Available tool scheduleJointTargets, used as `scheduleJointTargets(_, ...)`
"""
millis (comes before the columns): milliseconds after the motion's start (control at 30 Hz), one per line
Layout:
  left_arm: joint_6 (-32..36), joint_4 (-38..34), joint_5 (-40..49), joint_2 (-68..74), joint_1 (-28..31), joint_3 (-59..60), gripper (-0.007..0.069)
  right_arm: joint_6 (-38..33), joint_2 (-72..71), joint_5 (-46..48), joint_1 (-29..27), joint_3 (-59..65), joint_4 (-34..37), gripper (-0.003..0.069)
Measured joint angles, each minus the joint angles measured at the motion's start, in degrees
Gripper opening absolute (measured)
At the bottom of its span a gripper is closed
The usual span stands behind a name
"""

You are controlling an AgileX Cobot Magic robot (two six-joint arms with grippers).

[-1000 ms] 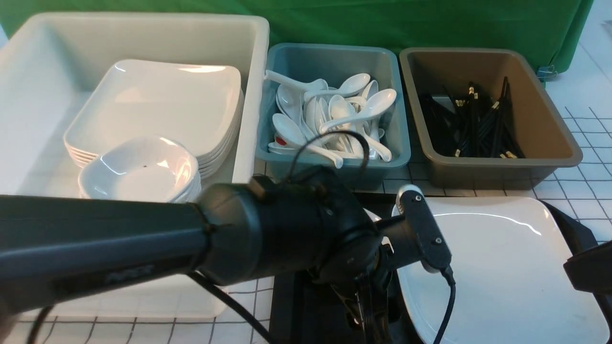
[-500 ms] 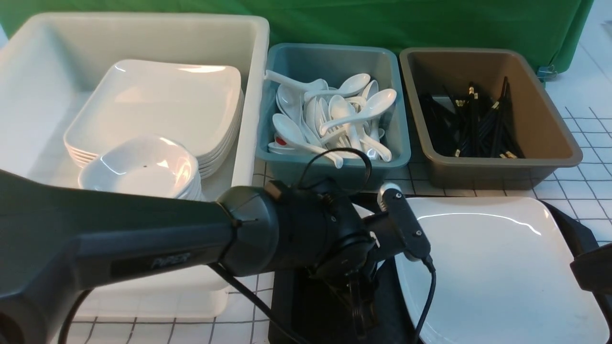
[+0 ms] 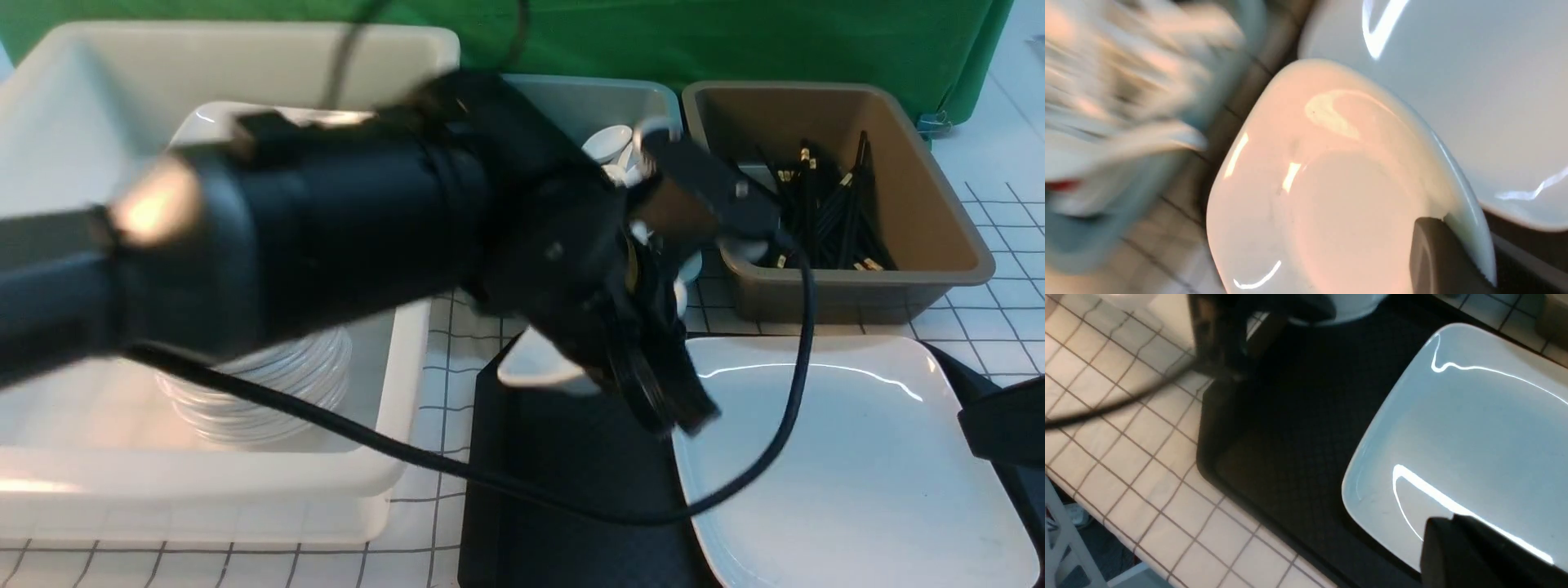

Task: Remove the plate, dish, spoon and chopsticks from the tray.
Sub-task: Use the left arm to put the small plate into the large storage box on the left

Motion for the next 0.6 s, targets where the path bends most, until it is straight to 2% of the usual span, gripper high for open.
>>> scheduleJointTargets(100, -6.05, 6.88, 1.95, -6.57, 1.2, -1.64, 0.0015, -1.45, 0.0, -2.99, 0.0, -0.14, 4.44, 0.0019)
scheduleJointTargets(133, -6.05, 7.22, 2.19, -6.57, 1.2, -1.7, 0.0015, -1.59, 0.08, -3.21, 0.0, -0.29, 5.09, 0.0019)
scheduleJointTargets(233, -10.35, 10.25, 9.59, -11.61, 8.61, -2.08, 0.0015, -6.03, 2.82, -4.47, 0.92, -4.46, 10.34, 0.0019)
scheduleJointTargets(267, -10.43, 10.25, 9.58, -11.7, 9.12, -2.08, 0.0015, -6.03, 3.09, -4.47, 1.08, -4.8, 10.56, 0.0019)
scheduleJointTargets(333, -10.97, 10.39, 13.95, -12.04, 15.67, -2.0, 0.0015, -7.98, 6.75, -4.42, 3.82, -9.58, 11.63, 0.0019)
scheduleJointTargets(467, -10.97, 9.28, 13.93, -11.99, 24.5, 0.37, 0.0015, -8.8, 14.58, -3.74, 9.6, -18.07, 10.85, 0.0019)
scheduleJointTargets(600, -10.93, 7.27, 11.93, -11.99, 28.57, 4.13, 0.0015, -8.8, 21.04, -2.52, 15.05, -24.69, 8.34, 0.0019)
